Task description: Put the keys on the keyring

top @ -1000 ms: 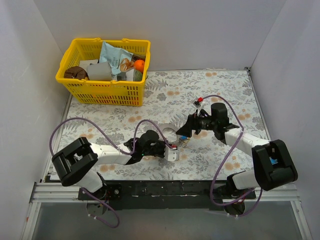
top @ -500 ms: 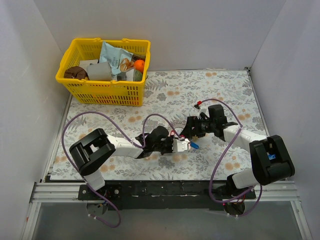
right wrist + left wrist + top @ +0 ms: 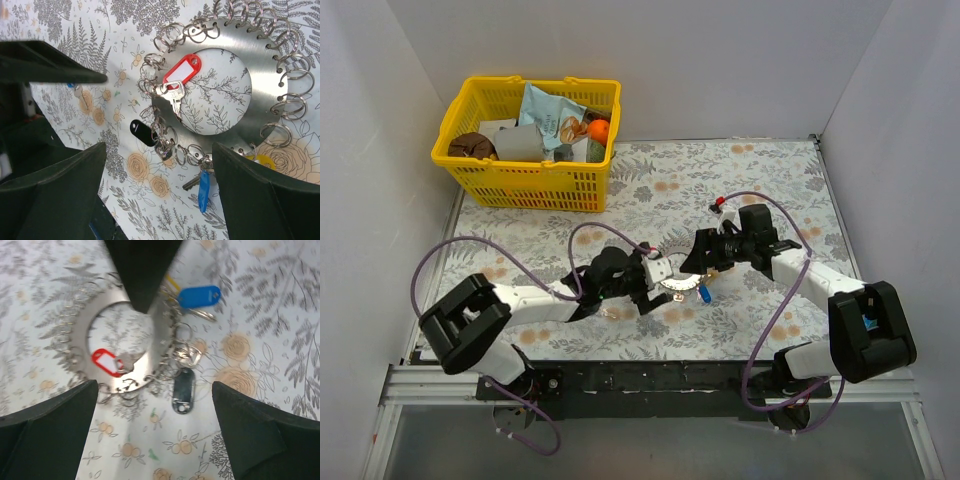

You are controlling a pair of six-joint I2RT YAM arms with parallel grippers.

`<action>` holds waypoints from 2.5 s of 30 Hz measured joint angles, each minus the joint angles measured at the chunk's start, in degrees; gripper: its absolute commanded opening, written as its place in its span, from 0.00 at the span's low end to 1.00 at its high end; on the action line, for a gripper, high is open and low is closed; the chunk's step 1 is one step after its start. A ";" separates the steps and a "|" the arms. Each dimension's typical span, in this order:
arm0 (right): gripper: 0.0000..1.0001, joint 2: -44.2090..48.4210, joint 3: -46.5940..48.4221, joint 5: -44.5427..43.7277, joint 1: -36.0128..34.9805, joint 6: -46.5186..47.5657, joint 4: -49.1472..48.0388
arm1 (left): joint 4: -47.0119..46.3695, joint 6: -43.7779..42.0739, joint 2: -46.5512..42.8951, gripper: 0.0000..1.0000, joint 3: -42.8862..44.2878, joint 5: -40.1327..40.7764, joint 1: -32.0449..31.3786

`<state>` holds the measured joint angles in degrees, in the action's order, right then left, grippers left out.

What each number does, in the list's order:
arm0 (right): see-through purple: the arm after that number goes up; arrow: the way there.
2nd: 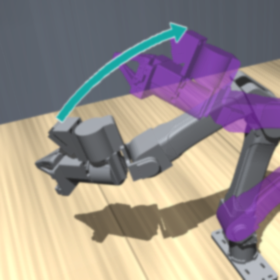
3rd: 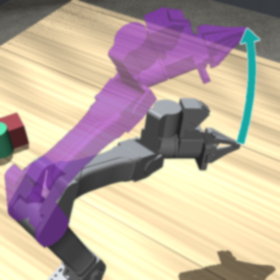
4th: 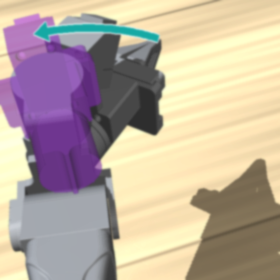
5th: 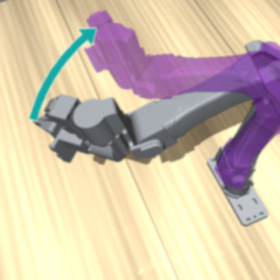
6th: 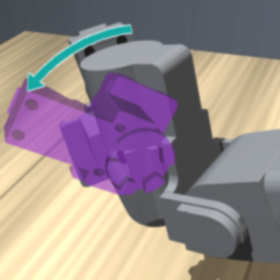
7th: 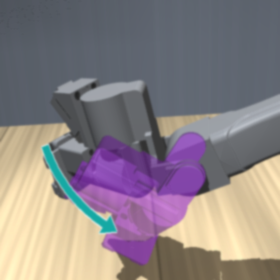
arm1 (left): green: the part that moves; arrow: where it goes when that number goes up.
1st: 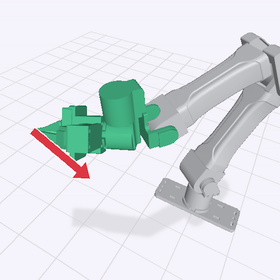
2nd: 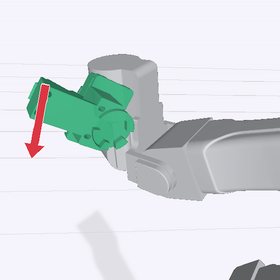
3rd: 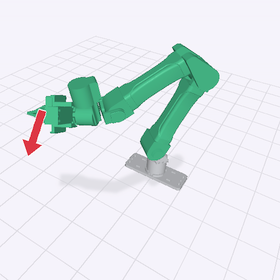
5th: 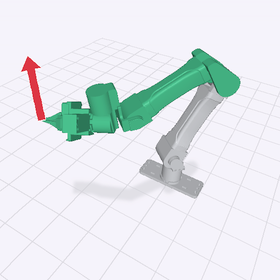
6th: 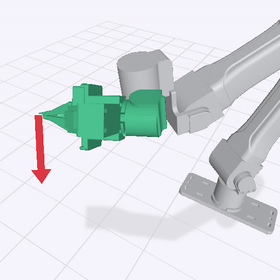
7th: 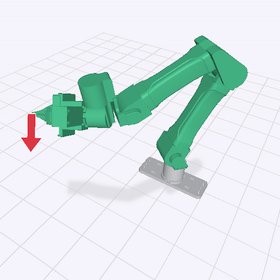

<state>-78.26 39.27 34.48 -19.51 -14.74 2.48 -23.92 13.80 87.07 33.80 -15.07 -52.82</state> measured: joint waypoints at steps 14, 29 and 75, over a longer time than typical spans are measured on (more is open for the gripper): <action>0.92 0.22 2.73 -1.64 -0.87 3.17 4.15 | 7.80 34.62 -9.20 0.98 5.70 14.32 13.16; 0.87 -3.52 8.68 -6.93 -8.90 4.90 8.50 | 17.90 46.93 -1.20 0.98 10.27 3.17 17.57; 0.53 -10.16 17.14 -13.94 -12.15 -0.90 21.05 | 17.53 47.50 -0.11 0.88 7.17 -6.32 17.42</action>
<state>-88.42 56.40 20.53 -31.66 -15.64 23.53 -6.39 61.30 86.96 40.97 -21.39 -35.40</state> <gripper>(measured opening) 0.555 0.884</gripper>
